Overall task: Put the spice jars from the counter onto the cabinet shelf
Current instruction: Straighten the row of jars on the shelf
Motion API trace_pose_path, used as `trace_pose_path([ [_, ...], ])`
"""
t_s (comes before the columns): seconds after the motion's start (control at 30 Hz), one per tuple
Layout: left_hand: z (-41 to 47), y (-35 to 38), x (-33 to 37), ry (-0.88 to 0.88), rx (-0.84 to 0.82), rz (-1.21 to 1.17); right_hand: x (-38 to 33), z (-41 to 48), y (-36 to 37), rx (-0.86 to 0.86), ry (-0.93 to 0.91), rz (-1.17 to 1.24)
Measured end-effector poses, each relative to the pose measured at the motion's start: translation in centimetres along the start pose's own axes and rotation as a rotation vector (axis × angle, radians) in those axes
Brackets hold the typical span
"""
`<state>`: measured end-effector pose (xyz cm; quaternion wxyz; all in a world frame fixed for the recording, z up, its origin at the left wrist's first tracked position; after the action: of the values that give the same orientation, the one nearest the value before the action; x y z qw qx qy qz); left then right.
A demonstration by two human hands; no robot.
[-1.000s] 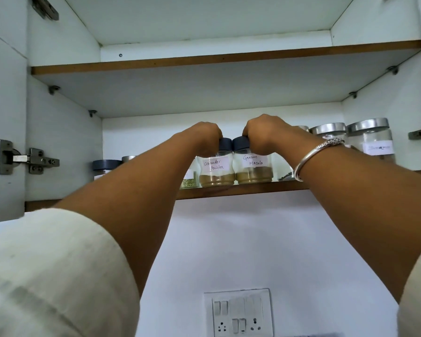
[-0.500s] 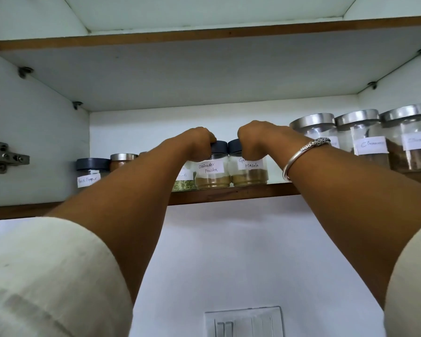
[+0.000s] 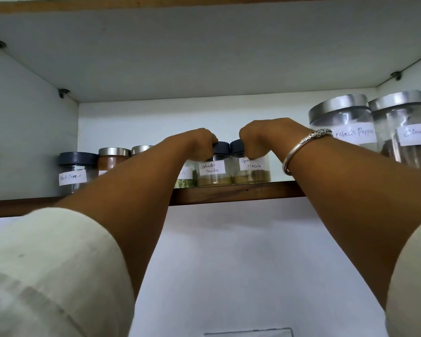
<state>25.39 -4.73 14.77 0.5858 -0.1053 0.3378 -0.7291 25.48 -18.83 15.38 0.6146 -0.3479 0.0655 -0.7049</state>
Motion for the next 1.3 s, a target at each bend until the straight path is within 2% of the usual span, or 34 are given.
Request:
trace_pose_path([
  [0.2, 0.4, 1.0, 0.3, -0.017, -0.09, 0.057, -0.2, 1.2, 1.7, -0.102, 0.006, -0.016],
  [0.37, 0.1, 1.0, 0.3, -0.048, -0.069, -0.023, -0.2, 1.4, 2.5, -0.207, 0.027, -0.022],
  [0.57, -0.9, 1.2, 1.0, -0.065, -0.107, -0.069, 0.0, 0.6, 3.2, -0.149, 0.062, 0.055],
  [0.7, -1.8, 1.1, 1.4, -0.035, -0.145, 0.011, 0.2, 0.1, 3.3, -0.154, 0.112, 0.136],
  [0.9, -2.3, 0.7, 1.6, -0.02, -0.09, -0.098, 0.0, -0.4, 3.4, -0.15, 0.163, 0.142],
  [1.03, -1.9, 0.7, 1.8, -0.014, 0.026, -0.185, -0.9, -1.5, 1.8, -0.07, 0.196, 0.217],
  [1.2, -3.0, -0.2, 3.1, 0.053, 0.113, -0.193, -2.3, -2.6, -0.4, -0.124, 0.057, 0.172],
  [1.3, -4.5, -0.8, 4.0, 0.056, 0.096, -0.162, -1.3, -4.3, -2.0, -0.038, 0.049, 0.205],
])
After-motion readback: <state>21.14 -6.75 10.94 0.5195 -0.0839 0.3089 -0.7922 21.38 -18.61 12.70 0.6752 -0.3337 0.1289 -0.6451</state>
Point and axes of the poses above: each hand's wrist, its own z-axis towards the middle knuckle, its own y-axis out of the palm, x = y × z, the point moved 2 cm from there along z, towards the middle knuckle, and after that the axes turned 15 degrees about x, right-handed, at the moved point
